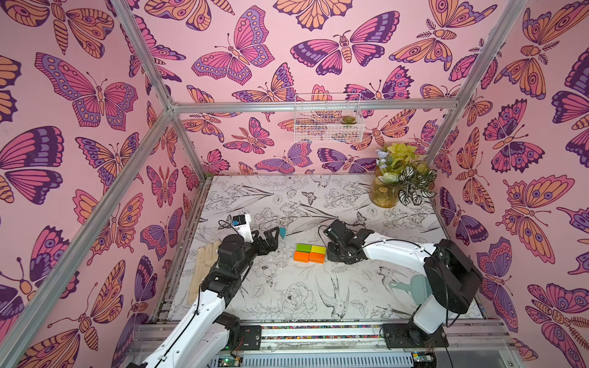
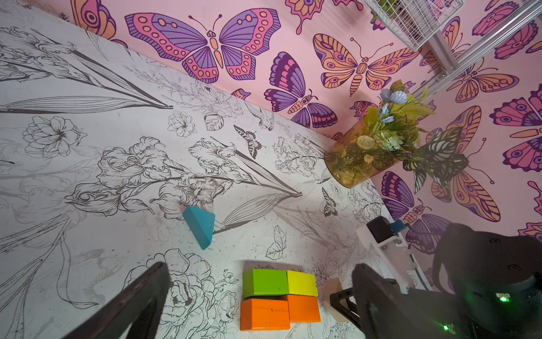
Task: Assemble a piece of candy with building blocks
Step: Assemble the building block at the center of the board.
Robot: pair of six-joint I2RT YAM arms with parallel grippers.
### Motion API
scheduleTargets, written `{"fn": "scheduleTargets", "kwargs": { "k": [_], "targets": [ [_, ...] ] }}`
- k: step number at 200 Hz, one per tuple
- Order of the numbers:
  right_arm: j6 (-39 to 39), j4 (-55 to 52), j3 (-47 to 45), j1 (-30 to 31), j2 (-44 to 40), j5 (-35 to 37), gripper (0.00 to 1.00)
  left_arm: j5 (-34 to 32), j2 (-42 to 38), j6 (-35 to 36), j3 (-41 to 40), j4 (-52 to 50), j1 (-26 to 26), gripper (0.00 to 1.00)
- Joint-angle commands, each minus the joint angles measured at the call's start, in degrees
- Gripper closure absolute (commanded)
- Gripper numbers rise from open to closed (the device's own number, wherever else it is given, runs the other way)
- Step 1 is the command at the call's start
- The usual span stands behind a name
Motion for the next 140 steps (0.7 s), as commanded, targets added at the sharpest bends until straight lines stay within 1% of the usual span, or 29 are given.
{"fn": "scheduleTargets", "kwargs": {
  "k": [1, 61, 140],
  "targets": [
    [2.5, 2.0, -0.7, 0.3, 1.4, 1.5, 0.94, -0.4, -1.0, 0.2, 0.3, -0.9, 0.5, 0.00],
    [2.1, 2.4, 0.6, 0.9, 4.0, -0.1, 0.93, -0.5, -0.9, 0.4, -0.1, -1.1, 0.4, 0.00],
    [1.5, 2.2, 1.7, 1.3, 4.3, -0.3, 0.93, -0.6, -0.3, 0.6, -0.1, -1.0, 0.5, 0.00]
  ]
}}
